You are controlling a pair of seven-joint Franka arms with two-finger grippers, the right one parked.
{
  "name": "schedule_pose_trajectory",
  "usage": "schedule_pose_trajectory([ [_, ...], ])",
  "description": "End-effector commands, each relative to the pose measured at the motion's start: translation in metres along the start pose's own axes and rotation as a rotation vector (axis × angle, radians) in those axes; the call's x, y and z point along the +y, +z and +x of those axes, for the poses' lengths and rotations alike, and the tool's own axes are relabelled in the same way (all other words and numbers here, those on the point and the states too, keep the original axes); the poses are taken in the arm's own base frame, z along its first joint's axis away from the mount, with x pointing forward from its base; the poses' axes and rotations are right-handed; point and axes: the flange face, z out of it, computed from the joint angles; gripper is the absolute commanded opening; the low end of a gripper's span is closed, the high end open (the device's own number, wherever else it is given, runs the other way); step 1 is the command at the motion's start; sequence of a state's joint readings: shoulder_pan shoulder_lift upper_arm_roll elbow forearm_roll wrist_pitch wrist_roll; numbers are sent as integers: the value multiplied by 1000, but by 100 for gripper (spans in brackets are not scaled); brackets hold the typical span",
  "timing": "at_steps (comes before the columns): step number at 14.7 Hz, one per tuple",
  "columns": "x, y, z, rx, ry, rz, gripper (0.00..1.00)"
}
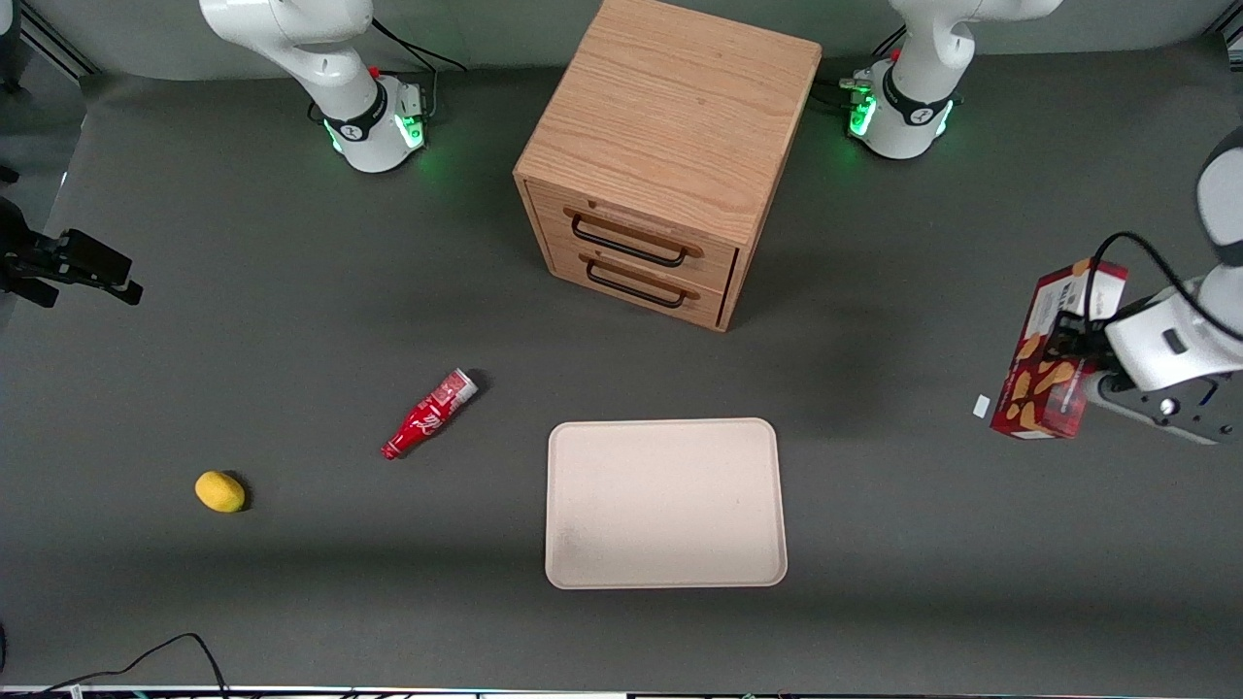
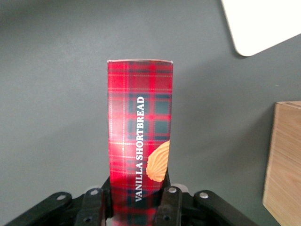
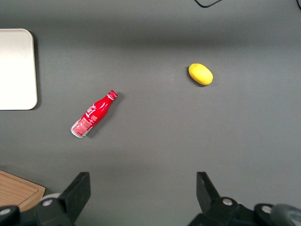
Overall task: Place red cookie box on tray
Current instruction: 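Carry the held cookie box over the cream tray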
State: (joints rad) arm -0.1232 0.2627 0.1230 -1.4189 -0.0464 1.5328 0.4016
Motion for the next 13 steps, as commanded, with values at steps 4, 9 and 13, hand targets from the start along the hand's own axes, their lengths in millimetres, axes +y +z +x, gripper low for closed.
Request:
schedule_pose_trajectory([
  [4,50,-37,23,21,-14,12,0],
  [9,151,3,115,86,-201,-28,0],
  [13,227,77,184,171,-313,64,0],
])
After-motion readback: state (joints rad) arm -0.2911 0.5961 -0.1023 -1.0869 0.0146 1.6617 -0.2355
